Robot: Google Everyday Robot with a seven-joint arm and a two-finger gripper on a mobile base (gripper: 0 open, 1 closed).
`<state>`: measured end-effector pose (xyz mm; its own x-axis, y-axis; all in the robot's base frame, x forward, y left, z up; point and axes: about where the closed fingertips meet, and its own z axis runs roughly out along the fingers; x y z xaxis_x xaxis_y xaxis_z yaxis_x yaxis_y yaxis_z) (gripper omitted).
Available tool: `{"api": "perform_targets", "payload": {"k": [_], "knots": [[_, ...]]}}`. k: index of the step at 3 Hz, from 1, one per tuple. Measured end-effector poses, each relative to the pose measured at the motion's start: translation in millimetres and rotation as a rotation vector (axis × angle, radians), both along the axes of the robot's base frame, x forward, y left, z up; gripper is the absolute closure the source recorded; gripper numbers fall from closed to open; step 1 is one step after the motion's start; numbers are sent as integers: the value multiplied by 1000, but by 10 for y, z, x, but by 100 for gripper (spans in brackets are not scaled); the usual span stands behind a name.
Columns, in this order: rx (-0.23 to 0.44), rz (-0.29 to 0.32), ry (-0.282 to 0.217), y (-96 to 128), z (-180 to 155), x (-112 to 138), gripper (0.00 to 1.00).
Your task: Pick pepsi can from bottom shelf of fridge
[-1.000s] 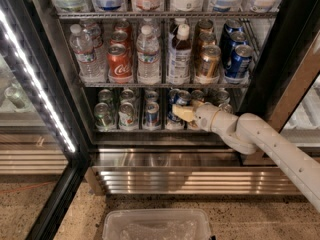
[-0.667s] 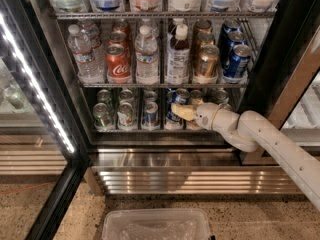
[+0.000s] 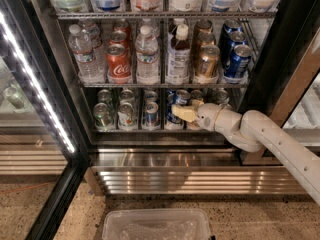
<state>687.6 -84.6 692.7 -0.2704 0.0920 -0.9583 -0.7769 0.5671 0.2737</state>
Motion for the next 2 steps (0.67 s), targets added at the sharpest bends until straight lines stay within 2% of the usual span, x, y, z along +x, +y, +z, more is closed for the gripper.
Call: {"api": "perform_targets", "payload": {"k": [1,2], "knots": [[10,16,29,-87,32,-140,100],[10,16,29,-87,3,-140,100]]}}
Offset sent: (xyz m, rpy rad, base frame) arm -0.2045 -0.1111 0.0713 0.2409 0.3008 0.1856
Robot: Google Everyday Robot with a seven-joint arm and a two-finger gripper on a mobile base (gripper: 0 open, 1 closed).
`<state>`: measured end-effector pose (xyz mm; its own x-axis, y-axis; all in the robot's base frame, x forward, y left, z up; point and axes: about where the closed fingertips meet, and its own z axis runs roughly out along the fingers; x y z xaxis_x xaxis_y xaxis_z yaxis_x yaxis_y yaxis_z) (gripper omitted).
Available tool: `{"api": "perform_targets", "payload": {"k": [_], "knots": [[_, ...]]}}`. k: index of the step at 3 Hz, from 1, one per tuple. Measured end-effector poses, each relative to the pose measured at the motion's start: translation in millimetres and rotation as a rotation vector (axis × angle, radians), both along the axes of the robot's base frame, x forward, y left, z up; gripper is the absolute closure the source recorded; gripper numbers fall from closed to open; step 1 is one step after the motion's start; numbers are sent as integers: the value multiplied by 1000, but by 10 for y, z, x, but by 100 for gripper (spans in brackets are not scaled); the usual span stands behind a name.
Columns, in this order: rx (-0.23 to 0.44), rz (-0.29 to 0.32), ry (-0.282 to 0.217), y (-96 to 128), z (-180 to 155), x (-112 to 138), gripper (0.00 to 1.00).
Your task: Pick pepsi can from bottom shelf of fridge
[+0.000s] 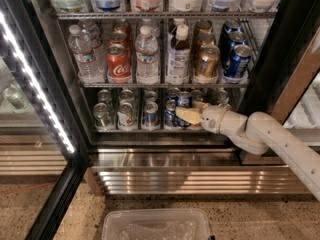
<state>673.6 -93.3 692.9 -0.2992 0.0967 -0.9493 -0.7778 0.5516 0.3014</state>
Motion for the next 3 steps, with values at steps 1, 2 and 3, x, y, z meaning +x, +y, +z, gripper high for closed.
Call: {"api": "perform_targets", "payload": {"k": [1,2,3], "knots": [[70,34,58,-133,123,-391,100],[239,82,164,-604,449,-1332,100],[239,82,164,-604,449,-1332,100]]}}
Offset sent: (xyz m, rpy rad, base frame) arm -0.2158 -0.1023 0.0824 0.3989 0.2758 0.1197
